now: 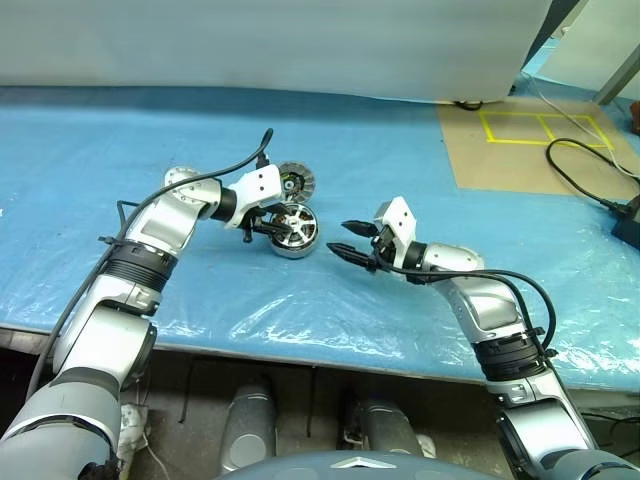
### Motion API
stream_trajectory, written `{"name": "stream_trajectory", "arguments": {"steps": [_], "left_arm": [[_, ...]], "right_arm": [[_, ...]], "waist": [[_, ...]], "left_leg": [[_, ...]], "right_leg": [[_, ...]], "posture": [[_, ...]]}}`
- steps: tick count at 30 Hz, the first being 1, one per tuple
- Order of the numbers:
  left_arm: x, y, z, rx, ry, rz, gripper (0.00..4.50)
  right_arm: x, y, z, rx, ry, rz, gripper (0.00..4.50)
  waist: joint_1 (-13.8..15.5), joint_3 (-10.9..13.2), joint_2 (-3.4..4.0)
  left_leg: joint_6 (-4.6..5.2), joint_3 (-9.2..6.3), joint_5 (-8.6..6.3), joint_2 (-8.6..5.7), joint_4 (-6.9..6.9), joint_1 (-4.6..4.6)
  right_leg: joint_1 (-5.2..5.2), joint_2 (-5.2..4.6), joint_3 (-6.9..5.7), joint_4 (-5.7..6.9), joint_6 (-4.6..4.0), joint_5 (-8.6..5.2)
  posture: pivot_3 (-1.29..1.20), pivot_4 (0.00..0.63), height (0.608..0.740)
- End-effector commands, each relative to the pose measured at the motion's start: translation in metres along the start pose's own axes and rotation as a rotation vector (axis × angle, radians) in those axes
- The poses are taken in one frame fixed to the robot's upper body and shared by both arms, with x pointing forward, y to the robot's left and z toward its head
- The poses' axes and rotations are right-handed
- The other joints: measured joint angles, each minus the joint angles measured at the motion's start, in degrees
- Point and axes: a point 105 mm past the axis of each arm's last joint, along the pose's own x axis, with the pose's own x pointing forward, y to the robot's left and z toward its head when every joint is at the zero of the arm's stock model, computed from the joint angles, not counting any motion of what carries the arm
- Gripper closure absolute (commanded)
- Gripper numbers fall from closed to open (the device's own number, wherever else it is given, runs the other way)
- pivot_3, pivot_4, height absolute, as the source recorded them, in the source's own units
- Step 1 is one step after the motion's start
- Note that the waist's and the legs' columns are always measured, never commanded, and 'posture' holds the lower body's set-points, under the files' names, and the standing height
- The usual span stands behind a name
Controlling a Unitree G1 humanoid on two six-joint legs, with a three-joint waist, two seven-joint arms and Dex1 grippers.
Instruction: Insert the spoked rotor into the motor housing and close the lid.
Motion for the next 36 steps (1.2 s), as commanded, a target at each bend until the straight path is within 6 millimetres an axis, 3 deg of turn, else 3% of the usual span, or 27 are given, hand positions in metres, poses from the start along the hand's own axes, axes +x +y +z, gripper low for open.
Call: {"name": "stream_trajectory", "arguments": {"steps": [1, 11, 16, 21, 24, 28, 36], "left_arm": [[-0.007, 0.004, 0.007, 0.026, -0.022, 0.023, 2.53], [-0.008, 0.008, 0.021, 0.025, -0.065, 0.038, 2.53], [-0.004, 0.011, 0.017, 0.088, -0.005, 0.056, 2.53], [-0.005, 0.015, 0.035, 0.07, -0.063, 0.045, 2.53], [-0.005, 0.013, 0.033, 0.094, -0.04, 0.028, 3.12], [-0.004, 0.013, 0.037, 0.082, -0.027, 0.02, 4.37], [-0.003, 0.007, 0.039, 0.125, -0.009, -0.017, 4.37]], "right_arm": [[0.001, 0.002, 0.008, -0.024, -0.035, 0.007, 1.6], [0.001, 0.002, 0.007, -0.025, -0.031, 0.008, 1.6], [0.001, 0.002, 0.006, -0.024, -0.032, 0.007, 1.6], [0.002, 0.004, 0.005, -0.023, -0.03, 0.007, 1.6], [0.002, 0.003, 0.004, -0.024, -0.03, 0.006, 1.6], [0.002, 0.003, 0.004, -0.024, -0.03, 0.004, 1.6], [0.005, 0.006, 0.002, -0.026, -0.029, 0.012, 1.6]], "waist": [[0.0, 0.0, 0.0], [0.0, 0.0, 0.0], [0.0, 0.0, 0.0], [0.08, 0.0, 0.0], [0.02, 0.0, 0.0], [-0.04, 0.0, 0.0], [0.01, 0.0, 0.0]], "left_leg": [[0.0, 0.0, 0.0, 0.0, 0.0, 0.0], [0.0, 0.0, 0.0, 0.0, 0.0, 0.0], [0.0, 0.0, 0.0, 0.0, 0.0, 0.0], [0.0, 0.0, 0.0, -0.01, 0.0, -0.02], [0.0, -0.01, 0.0, 0.0, -0.01, -0.01], [0.0, -0.01, 0.0, 0.01, -0.02, -0.02], [0.0, -0.01, 0.0, 0.0, -0.02, -0.03]], "right_leg": [[0.0, 0.0, 0.0, 0.0, 0.0, 0.0], [0.0, 0.0, 0.0, 0.0, 0.0, 0.0], [-0.01, 0.0, 0.0, -0.01, -0.01, 0.0], [-0.01, 0.0, 0.0, -0.01, 0.0, 0.0], [-0.01, 0.0, 0.0, -0.02, -0.01, 0.0], [-0.03, 0.01, 0.0, -0.02, 0.0, 0.0], [-0.03, 0.0, -0.01, -0.02, 0.0, 0.0]], "posture": [[0.0, 0.15, 0.74], [0.0, 0.15, 0.74], [0.0, 0.15, 0.74], [0.0, 0.15, 0.74], [0.0, 0.15, 0.74], [0.0, 0.15, 0.74], [0.0, 0.15, 0.74]]}}
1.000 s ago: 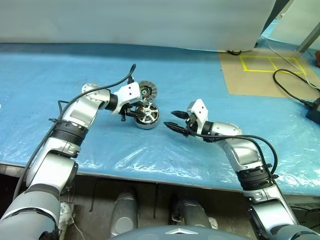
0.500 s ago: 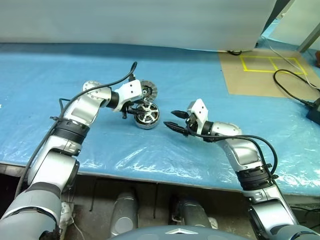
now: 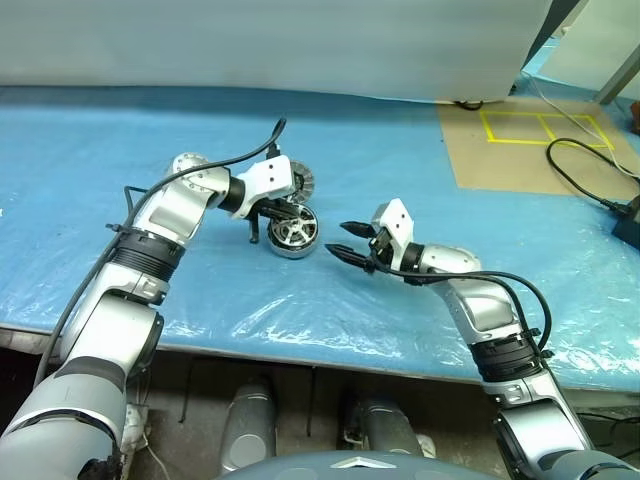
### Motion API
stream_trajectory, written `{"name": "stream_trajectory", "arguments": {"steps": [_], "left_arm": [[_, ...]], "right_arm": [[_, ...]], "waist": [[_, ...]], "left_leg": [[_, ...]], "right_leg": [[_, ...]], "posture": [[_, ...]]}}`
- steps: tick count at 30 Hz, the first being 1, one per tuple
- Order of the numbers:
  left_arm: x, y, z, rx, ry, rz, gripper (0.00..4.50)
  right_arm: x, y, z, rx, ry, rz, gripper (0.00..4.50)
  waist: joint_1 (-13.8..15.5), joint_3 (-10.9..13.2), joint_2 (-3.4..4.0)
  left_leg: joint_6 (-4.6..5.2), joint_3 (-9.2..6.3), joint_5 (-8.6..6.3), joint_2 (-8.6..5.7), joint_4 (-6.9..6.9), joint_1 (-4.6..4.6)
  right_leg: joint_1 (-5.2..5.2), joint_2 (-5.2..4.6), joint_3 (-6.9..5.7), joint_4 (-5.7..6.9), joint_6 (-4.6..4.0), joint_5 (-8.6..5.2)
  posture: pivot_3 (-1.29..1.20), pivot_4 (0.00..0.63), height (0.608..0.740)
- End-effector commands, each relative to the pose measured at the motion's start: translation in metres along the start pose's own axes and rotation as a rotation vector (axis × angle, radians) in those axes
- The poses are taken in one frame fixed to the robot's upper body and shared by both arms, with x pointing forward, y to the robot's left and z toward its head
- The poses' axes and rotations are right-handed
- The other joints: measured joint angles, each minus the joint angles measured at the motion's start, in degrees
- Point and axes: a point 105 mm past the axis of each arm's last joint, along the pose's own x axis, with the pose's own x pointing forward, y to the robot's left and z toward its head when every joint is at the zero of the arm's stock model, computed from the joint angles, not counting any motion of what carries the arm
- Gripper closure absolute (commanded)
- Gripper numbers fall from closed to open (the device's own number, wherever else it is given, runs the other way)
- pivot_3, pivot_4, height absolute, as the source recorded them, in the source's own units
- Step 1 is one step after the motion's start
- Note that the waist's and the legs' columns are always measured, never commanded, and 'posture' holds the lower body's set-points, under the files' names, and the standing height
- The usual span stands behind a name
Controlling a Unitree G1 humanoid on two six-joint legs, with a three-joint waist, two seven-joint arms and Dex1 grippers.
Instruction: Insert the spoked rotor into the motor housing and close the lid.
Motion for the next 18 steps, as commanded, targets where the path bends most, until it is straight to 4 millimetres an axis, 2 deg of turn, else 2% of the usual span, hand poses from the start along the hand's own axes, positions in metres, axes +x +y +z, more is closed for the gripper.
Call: {"name": "stream_trajectory", "arguments": {"steps": [1, 2, 5, 10, 14, 18], "left_arm": [[-0.008, 0.007, 0.018, 0.063, -0.025, 0.025, 4.0], [-0.007, 0.01, 0.016, 0.058, -0.01, 0.046, 3.83], [-0.004, 0.011, 0.01, 0.058, 0.039, 0.048, 2.88], [-0.003, 0.004, 0.022, 0.022, 0.007, -0.018, 2.88], [0.001, 0.01, 0.027, 0.002, 0.039, 0.001, 2.88], [0.008, 0.015, 0.016, 0.019, 0.123, 0.023, 2.88]], "right_arm": [[0.0, 0.001, 0.004, -0.014, -0.024, 0.003, 1.6], [0.0, 0.001, 0.003, -0.014, -0.024, 0.004, 1.6], [0.0, 0.001, 0.003, -0.014, -0.023, 0.006, 1.6], [0.001, 0.001, 0.002, -0.015, -0.023, 0.005, 1.6], [0.002, 0.001, 0.0, -0.015, -0.018, 0.005, 1.6], [0.003, 0.003, -0.002, -0.014, -0.015, 0.005, 1.6]], "waist": [[0.0, 0.0, 0.0], [0.0, 0.0, 0.0], [0.0, 0.0, 0.0], [-0.01, 0.0, 0.0], [0.06, 0.0, 0.0], [0.13, 0.0, 0.0]], "left_leg": [[0.0, 0.0, 0.0, 0.0, 0.0, 0.0], [0.0, 0.0, 0.0, 0.0, 0.0, 0.0], [0.0, 0.0, 0.0, 0.0, 0.0, 0.0], [0.0, 0.0, 0.0, 0.0, 0.0, -0.01], [0.0, 0.0, 0.0, 0.0, 0.0, -0.03], [0.0, 0.0, 0.0, -0.02, 0.0, -0.02]], "right_leg": [[0.0, 0.0, 0.0, 0.0, 0.0, 0.0], [0.0, 0.0, 0.0, 0.0, 0.0, 0.0], [0.0, 0.0, 0.0, 0.0, 0.0, 0.0], [-0.01, 0.0, 0.0, -0.01, 0.0, 0.0], [-0.01, 0.0, -0.01, -0.01, 0.0, 0.0], [0.0, -0.01, -0.01, -0.01, 0.0, 0.0]], "posture": [[0.0, 0.15, 0.74], [0.0, 0.15, 0.74], [0.0, 0.15, 0.74], [0.0, 0.15, 0.74], [0.0, 0.15, 0.74], [0.0, 0.15, 0.74]]}}
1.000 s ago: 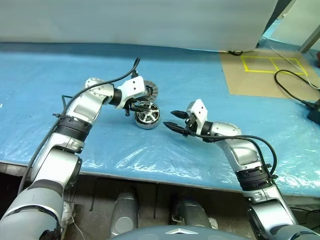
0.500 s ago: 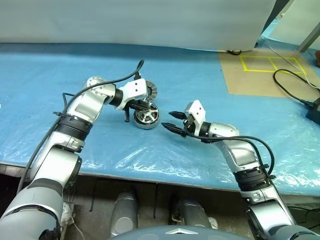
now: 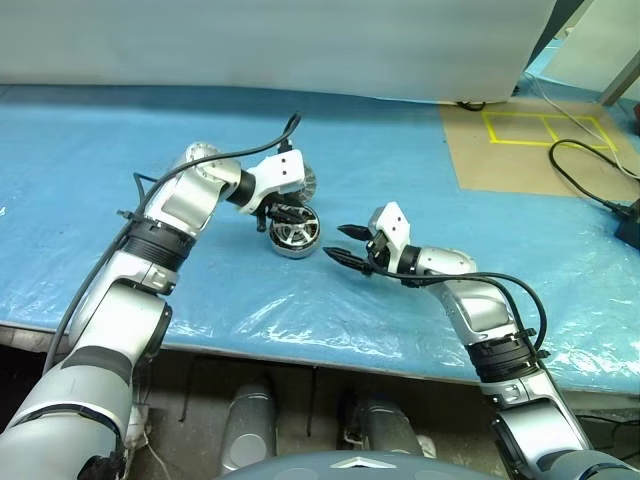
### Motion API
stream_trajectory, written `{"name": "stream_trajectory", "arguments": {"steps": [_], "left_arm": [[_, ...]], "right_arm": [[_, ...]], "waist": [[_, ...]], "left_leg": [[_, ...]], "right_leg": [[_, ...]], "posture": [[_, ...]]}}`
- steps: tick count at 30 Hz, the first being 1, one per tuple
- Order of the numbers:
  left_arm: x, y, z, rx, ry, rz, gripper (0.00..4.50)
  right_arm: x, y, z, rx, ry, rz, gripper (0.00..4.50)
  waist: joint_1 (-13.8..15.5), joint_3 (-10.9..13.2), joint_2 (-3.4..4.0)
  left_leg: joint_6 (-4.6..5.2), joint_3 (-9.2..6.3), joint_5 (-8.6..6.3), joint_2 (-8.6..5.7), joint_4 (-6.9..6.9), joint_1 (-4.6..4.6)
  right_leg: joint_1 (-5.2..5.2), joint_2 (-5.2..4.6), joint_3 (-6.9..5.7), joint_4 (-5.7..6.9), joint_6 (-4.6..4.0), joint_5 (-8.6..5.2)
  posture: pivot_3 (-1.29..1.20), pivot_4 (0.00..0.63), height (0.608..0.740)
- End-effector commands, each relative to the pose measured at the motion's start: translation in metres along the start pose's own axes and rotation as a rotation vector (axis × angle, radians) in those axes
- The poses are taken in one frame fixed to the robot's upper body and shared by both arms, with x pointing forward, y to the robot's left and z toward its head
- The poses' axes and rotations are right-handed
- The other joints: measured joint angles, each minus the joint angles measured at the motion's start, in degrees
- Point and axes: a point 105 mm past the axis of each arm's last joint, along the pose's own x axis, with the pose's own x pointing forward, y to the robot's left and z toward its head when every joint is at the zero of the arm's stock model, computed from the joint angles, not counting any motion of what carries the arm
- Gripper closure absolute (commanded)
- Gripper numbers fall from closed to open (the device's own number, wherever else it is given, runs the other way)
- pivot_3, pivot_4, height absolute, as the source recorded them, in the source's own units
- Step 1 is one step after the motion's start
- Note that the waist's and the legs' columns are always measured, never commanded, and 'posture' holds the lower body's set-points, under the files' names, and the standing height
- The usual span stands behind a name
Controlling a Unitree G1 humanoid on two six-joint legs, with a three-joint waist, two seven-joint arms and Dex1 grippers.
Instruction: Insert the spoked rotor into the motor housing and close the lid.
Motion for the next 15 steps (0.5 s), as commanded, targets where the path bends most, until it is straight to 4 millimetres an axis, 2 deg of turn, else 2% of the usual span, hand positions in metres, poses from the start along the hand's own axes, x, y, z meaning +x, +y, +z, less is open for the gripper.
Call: {"name": "stream_trajectory", "arguments": {"steps": [1, 11, 15], "left_arm": [[0.002, 0.005, -0.005, 0.04, 0.065, 0.025, 2.88], [-0.003, 0.006, -0.014, 0.106, 0.114, 0.038, 2.88], [-0.003, 0.011, -0.025, 0.119, 0.163, 0.071, 2.88]], "right_arm": [[0.002, 0.004, 0.004, -0.019, -0.027, 0.005, 1.6], [0.0, 0.003, 0.0, -0.013, -0.022, -0.004, 1.6], [0.001, 0.002, 0.0, -0.017, -0.023, -0.005, 1.6]], "waist": [[-0.07, 0.0, 0.0], [-0.27, 0.0, 0.0], [-0.23, 0.0, 0.0]], "left_leg": [[0.0, 0.0, 0.0, 0.0, 0.0, 0.0], [0.01, -0.04, 0.0, 0.01, -0.01, -0.06], [0.0, -0.04, 0.0, 0.01, -0.01, -0.03]], "right_leg": [[0.0, 0.0, 0.0, 0.0, 0.0, 0.0], [-0.05, 0.01, -0.03, -0.01, 0.15, 0.09], [-0.01, 0.0, -0.03, -0.01, 0.01, 0.0]], "posture": [[0.0, 0.15, 0.74], [0.0, 0.15, 0.74], [0.0, 0.15, 0.74]]}}
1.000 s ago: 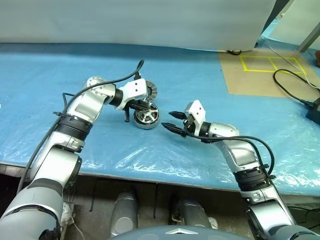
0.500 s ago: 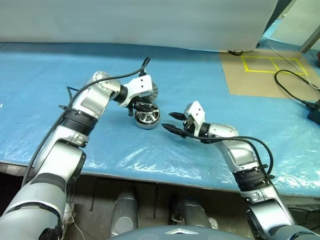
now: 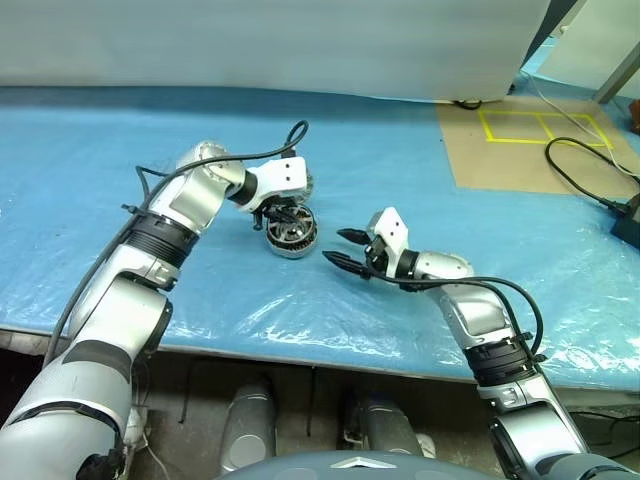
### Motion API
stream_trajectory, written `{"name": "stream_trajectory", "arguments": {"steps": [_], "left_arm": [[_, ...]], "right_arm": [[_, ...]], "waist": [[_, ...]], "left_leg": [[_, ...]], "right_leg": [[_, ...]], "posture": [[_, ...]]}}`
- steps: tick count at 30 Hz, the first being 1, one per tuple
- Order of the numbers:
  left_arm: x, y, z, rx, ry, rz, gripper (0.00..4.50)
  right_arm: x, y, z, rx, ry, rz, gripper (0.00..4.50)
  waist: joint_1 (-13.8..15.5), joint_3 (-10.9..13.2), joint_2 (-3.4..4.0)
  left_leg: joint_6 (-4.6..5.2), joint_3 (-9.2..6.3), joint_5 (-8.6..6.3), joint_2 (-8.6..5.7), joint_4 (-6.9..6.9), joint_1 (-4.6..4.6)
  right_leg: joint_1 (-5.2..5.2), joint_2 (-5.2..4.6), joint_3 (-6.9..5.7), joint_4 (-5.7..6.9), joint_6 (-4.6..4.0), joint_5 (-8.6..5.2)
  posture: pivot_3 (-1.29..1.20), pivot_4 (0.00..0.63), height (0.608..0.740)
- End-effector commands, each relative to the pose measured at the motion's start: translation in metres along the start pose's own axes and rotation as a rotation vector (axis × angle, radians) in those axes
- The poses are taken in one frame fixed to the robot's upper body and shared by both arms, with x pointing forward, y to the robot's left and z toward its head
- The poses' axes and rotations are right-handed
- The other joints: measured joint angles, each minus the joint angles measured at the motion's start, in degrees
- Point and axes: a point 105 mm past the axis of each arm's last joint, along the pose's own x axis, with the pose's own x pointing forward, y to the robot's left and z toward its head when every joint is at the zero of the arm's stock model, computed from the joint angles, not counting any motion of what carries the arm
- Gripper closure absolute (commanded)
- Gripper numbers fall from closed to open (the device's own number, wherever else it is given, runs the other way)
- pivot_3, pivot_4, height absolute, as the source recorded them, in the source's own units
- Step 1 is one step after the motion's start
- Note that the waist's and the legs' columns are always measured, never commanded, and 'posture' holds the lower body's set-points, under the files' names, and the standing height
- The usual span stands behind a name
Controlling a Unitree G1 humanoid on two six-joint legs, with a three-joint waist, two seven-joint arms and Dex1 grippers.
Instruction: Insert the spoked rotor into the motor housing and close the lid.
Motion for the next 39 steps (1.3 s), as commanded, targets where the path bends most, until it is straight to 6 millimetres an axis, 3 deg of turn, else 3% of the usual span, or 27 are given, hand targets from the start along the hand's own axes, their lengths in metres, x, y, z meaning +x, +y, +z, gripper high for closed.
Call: {"name": "stream_trajectory", "arguments": {"steps": [1, 9, 26, 29, 36, 39], "left_arm": [[-0.004, 0.006, -0.008, 0.024, 0.05, 0.036, 2.88], [-0.004, 0.009, -0.016, 0.049, 0.079, 0.053, 2.88], [-0.02, 0.014, 0.015, 0.048, -0.047, 0.05, 2.88], [-0.02, 0.013, 0.016, 0.074, -0.051, 0.043, 2.32], [-0.02, 0.012, 0.018, 0.076, -0.041, 0.025, 0.03], [-0.016, 0.011, 0.013, 0.072, -0.012, 0.025, 0.03]], "right_arm": [[0.001, 0.0, 0.007, -0.022, -0.03, -0.001, 1.6], [0.003, -0.001, 0.006, -0.027, -0.03, -0.002, 1.6], [0.004, -0.001, -0.001, -0.03, -0.012, -0.005, 1.6], [0.005, -0.002, -0.002, -0.03, -0.014, -0.005, 1.6], [0.005, -0.002, -0.004, -0.029, -0.012, -0.007, 1.6], [0.004, -0.002, -0.007, -0.029, -0.006, -0.007, 1.6]], "waist": [[-0.01, 0.0, 0.0], [-0.18, 0.0, 0.0], [-0.15, 0.0, 0.0], [-0.12, 0.0, 0.0], [-0.13, 0.0, 0.0], [-0.13, 0.0, 0.0]], "left_leg": [[0.0, 0.0, 0.0, 0.0, 0.0, 0.0], [0.0, 0.0, 0.0, 0.01, 0.01, 0.14], [0.0, 0.0, 0.0, 0.01, -0.01, -0.01], [0.01, 0.0, 0.0, 0.0, -0.01, -0.02], [0.01, -0.01, 0.0, 0.0, -0.01, -0.02], [0.01, -0.01, 0.0, 0.0, -0.01, -0.02]], "right_leg": [[0.01, 0.0, 0.0, 0.0, 0.0, 0.0], [0.12, 0.01, 0.01, 0.02, -0.01, 0.0], [-0.01, 0.0, 0.0, -0.01, -0.01, -0.01], [-0.01, 0.0, 0.0, -0.03, -0.01, -0.01], [-0.01, 0.0, 0.0, -0.03, -0.01, 0.0], [-0.01, 0.0, 0.0, -0.03, -0.01, -0.01]], "posture": [[0.0, 0.15, 0.74], [0.0, 0.15, 0.74], [0.0, 0.15, 0.74], [0.0, 0.15, 0.74], [0.0, 0.15, 0.74], [0.0, 0.15, 0.74]]}}
